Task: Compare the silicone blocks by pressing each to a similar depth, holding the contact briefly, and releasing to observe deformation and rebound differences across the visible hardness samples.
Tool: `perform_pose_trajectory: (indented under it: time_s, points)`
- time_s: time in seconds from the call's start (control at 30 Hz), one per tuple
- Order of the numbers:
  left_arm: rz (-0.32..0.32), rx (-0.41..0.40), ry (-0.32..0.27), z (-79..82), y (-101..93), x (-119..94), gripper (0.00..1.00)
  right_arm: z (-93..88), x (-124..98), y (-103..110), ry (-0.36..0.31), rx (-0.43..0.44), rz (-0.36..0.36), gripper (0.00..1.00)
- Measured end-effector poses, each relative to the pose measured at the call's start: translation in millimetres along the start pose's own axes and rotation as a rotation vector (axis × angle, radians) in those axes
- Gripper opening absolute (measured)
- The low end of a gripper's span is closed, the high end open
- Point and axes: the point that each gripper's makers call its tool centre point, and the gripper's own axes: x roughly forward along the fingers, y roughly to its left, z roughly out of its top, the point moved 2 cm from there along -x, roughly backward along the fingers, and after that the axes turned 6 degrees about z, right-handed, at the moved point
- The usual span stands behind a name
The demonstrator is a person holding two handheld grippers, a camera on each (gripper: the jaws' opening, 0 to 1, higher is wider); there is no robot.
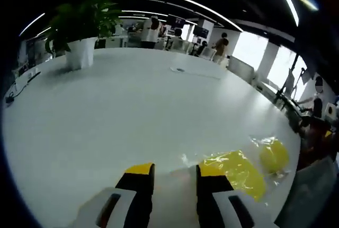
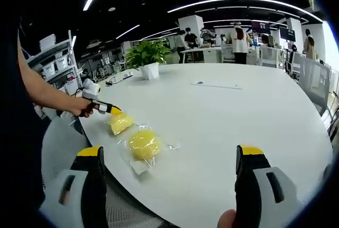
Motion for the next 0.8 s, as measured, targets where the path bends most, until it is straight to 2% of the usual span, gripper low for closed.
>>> perform_pose_trajectory:
  time_s: [0.3, 0.37, 0.47, 0.6, 0.8]
  points:
    - [0.026, -0.043, -0.079, 18.6, 13.4, -21, 0.65, 5.6, 0, 0, -0.011, -0.008, 0.004, 0.97]
    - [0.018, -0.036, -0.099, 24.3, 15.9, -27, 0.68, 6.9, 0, 0, -0.016, -0.007, 0.005, 0.97]
    - [-0.005, -0.025, -0.126, 31.4, 13.5, -36, 0.80, 8.6, 1, 0, -0.017, -0.010, 0.006, 0.97]
    - [-0.025, 0.010, -0.148, 35.9, 9.9, -51, 0.89, 11.2, 2, -1, -0.021, -0.015, 0.006, 0.97]
    - [-0.045, 0.025, -0.191, 41.7, 8.4, -73, 0.96, 16.6, 4, -2, -0.019, -0.027, 0.010, 0.97]
